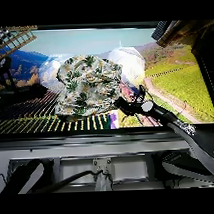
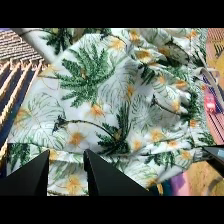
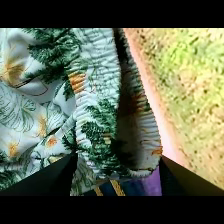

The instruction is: Fold the clothes and pants, and hang the long-sleeved shirts on hangers.

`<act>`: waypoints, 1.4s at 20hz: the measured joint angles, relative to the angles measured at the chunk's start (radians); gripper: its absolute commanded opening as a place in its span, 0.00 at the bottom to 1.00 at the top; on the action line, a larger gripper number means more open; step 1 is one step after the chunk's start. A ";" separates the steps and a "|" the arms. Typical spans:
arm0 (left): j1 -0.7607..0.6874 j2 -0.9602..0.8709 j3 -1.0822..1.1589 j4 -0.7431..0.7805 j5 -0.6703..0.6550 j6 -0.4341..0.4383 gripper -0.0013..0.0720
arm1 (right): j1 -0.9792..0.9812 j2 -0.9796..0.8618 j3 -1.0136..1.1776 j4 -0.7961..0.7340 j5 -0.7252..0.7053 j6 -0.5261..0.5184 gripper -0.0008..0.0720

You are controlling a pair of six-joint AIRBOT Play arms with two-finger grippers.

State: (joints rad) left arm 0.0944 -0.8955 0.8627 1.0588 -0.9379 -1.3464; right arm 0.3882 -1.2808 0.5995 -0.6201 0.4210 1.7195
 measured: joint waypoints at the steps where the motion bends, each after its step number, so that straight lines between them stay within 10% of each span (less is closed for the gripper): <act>1: 0.000 0.000 0.000 0.003 0.003 0.000 0.35 | 0.002 -0.006 0.001 0.005 -0.012 0.000 0.63; 5: 0.000 0.000 -0.018 0.010 0.011 0.000 0.35 | 0.004 -0.020 0.006 0.025 -0.068 0.000 0.06; 18: 0.000 0.045 -0.286 -0.208 0.045 -0.074 0.43 | 0.004 0.044 0.465 -0.088 -0.109 -0.011 0.04; 21: -0.004 0.056 -0.366 -0.362 0.044 -0.075 0.74 | 0.004 0.049 0.606 -0.138 -0.095 -0.011 0.04; 28: -0.142 0.124 -0.533 -0.852 0.101 0.015 0.73 | 0.004 0.050 0.766 -0.230 -0.060 -0.011 0.04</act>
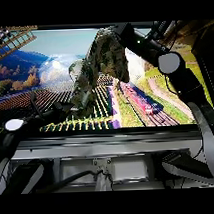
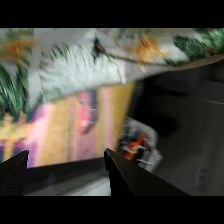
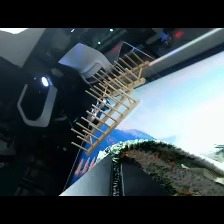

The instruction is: Fold the clothes and pants, and hang the long-sleeved shirts on hangers.

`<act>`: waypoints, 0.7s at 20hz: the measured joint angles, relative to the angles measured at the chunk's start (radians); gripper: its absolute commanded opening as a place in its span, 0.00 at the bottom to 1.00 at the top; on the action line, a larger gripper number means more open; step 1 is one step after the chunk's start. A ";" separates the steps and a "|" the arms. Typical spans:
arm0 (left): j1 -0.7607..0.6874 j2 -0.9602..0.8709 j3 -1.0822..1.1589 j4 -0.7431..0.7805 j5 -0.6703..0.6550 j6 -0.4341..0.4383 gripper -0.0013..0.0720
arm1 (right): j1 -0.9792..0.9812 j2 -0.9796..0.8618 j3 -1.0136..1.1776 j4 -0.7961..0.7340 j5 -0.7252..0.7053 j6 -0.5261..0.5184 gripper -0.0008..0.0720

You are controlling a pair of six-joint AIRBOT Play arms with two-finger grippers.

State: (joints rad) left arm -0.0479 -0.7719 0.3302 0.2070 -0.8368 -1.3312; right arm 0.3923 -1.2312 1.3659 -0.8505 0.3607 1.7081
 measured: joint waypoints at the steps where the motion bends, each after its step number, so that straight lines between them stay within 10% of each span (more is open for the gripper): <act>1: -0.029 0.008 -0.016 -0.026 0.016 -0.001 0.73 | 0.000 0.000 0.008 -0.005 0.008 0.000 0.04; 10: -0.195 0.029 -0.127 -0.106 0.317 -0.147 0.68 | 0.000 0.000 0.027 -0.023 0.055 0.000 0.04; 14: -0.212 -0.001 -0.140 -0.115 0.429 -0.269 0.83 | 0.000 0.000 0.027 -0.034 0.062 0.000 0.04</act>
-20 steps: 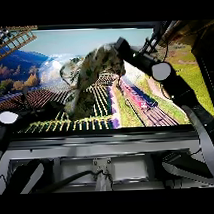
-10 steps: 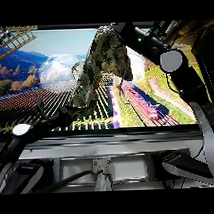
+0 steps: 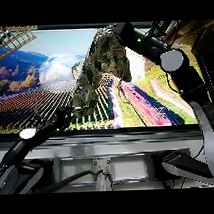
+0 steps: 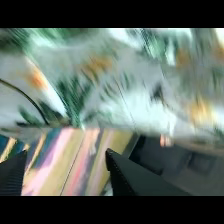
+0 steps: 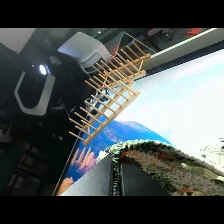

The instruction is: Fold the clothes and pants, and hang the long-sleeved shirts on hangers.

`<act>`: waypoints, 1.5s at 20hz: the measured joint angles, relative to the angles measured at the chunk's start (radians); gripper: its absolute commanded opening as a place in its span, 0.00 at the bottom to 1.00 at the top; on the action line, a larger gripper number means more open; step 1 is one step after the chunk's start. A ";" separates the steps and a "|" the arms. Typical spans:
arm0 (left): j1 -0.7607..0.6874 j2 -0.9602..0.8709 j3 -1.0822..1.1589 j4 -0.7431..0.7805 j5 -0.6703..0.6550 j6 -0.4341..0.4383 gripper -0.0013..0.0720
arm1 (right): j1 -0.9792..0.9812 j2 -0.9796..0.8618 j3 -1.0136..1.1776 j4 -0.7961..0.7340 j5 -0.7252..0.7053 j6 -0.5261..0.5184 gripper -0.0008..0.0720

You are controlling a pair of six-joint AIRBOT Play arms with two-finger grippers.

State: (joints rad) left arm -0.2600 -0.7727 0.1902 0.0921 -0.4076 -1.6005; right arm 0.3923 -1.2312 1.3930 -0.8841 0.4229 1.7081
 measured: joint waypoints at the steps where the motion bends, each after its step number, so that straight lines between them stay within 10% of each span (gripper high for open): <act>1: -0.014 -0.016 -0.001 -0.007 0.009 -0.024 0.83 | 0.000 0.000 0.000 -0.004 0.000 0.000 0.04; 15: -0.232 -0.242 0.034 -0.388 0.232 -0.046 0.89 | 0.000 0.000 0.000 -0.044 0.054 0.000 0.04; 19: -0.233 -0.320 0.096 -0.395 0.247 -0.001 0.55 | 0.000 0.000 0.000 -0.045 0.061 0.000 0.04; 21: -0.224 -0.361 0.126 -0.395 0.248 0.010 0.06 | 0.000 0.000 0.000 -0.048 0.073 0.000 0.04; 30: -0.057 -0.303 0.196 -0.398 0.113 0.280 0.02 | -0.006 0.018 0.000 -0.085 0.101 0.000 0.04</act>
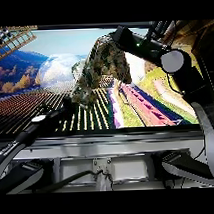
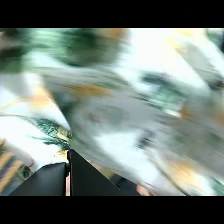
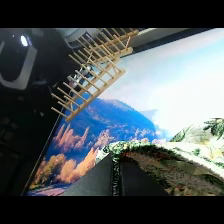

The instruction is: Fold the clothes and pants, and hang the long-sleeved shirts on hangers.

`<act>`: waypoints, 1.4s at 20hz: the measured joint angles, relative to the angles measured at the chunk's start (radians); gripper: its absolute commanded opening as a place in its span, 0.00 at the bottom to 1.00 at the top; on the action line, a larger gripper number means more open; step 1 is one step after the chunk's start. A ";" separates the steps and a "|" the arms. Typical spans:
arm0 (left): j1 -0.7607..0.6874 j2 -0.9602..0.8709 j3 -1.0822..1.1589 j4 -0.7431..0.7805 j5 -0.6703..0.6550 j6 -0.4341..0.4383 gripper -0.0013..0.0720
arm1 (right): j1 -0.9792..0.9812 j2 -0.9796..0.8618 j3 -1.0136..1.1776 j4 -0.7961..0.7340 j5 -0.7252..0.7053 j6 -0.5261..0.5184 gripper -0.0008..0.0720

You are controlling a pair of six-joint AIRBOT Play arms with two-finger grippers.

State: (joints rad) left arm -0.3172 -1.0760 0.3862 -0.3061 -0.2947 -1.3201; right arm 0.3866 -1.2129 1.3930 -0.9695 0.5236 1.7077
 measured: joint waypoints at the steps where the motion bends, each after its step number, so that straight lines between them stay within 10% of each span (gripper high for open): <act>1: 0.036 0.048 0.002 0.001 -0.023 0.076 0.02 | -0.008 0.009 0.000 -0.008 -0.002 0.000 0.04; 8: 0.278 0.388 0.199 0.434 -0.228 0.495 0.02 | -0.089 0.109 0.000 -0.028 -0.055 0.000 0.04; 28: 0.375 0.682 0.865 1.419 -0.318 0.550 0.02 | -0.117 0.590 0.001 0.068 0.203 -0.020 0.04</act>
State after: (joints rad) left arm 0.0574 -0.3943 1.2514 1.1130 -0.6125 -0.7704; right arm 0.2691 -0.6228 1.3941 -0.9020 0.7261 1.6875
